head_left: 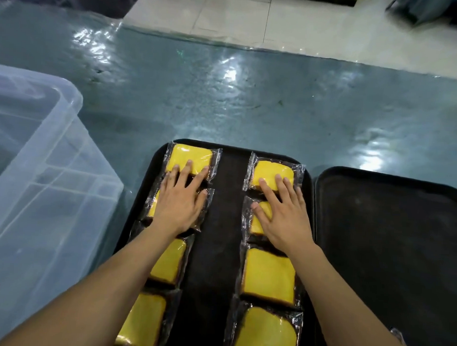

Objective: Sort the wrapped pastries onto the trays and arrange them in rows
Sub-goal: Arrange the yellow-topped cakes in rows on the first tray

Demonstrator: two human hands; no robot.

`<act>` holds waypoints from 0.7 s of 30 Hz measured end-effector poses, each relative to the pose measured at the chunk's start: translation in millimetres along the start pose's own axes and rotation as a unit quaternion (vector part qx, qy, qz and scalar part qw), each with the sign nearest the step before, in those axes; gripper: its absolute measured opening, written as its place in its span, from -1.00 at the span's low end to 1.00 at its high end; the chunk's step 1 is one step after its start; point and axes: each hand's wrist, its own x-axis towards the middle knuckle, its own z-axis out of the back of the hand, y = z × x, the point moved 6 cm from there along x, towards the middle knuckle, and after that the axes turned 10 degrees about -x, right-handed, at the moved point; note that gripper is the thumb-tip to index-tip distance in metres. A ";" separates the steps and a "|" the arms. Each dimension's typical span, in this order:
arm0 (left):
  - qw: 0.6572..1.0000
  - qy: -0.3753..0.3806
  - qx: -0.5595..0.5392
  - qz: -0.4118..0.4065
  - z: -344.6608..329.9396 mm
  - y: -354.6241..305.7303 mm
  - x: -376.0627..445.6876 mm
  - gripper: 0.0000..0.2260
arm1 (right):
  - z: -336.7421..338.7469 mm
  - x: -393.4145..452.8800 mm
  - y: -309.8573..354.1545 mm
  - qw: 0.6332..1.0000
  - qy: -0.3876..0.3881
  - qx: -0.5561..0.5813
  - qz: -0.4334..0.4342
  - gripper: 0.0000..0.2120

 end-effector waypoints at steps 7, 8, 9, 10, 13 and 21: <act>1.000 0.015 -0.004 -0.012 2.1 4.7 7.5 -0.44 | -3.3 7.2 -7.3 1.000 0.005 0.001 0.001 -0.32; 1.000 0.014 -0.001 -0.013 1.5 5.6 7.9 -0.44 | -3.9 7.9 -7.7 1.000 0.004 0.001 0.000 -0.32; 1.000 0.014 0.000 -0.013 0.8 6.3 8.2 -0.44 | -4.7 8.1 -8.0 1.000 0.003 0.001 -0.002 -0.32; 1.000 0.012 -0.001 -0.013 0.9 6.4 8.1 -0.44 | -5.2 8.1 -8.0 1.000 0.001 0.001 -0.003 -0.32; 1.000 0.002 -0.009 -0.011 4.5 3.8 5.6 -0.46 | -1.2 4.9 -6.1 1.000 -0.017 -0.009 -0.013 -0.33; 0.999 -0.044 -0.025 0.005 15.2 -1.1 -77.9 -0.56 | 13.9 -75.6 23.3 0.992 -0.066 0.034 -0.101 -0.46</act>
